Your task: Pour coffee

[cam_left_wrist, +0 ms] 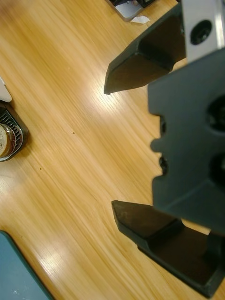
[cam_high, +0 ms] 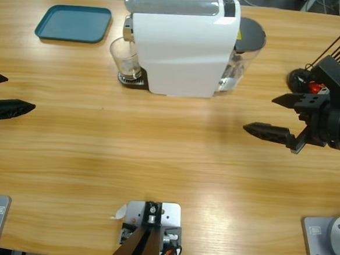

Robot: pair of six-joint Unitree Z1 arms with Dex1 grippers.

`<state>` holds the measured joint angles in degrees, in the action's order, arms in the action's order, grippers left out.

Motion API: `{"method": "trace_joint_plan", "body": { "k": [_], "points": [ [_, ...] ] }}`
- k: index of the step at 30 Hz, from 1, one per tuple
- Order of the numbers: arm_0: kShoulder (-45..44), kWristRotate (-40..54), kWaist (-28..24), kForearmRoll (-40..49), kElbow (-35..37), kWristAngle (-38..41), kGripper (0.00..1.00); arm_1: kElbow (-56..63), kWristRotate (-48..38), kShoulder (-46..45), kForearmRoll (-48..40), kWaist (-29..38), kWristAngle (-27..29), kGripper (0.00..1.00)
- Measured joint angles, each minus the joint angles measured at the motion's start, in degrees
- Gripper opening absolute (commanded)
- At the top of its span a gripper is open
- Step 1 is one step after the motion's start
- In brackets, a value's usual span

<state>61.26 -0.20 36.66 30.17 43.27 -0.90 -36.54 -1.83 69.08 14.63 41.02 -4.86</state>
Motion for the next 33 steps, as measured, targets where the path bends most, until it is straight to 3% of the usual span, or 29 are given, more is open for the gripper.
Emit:
{"method": "trace_joint_plan", "body": {
  "k": [33],
  "points": [
    [-0.3, -0.4, 0.0, -0.7, -0.5, 0.0, 1.000, 0.4, -0.7, -0.6, -0.8, 0.0, 2.1, 0.968]
  ]
}}
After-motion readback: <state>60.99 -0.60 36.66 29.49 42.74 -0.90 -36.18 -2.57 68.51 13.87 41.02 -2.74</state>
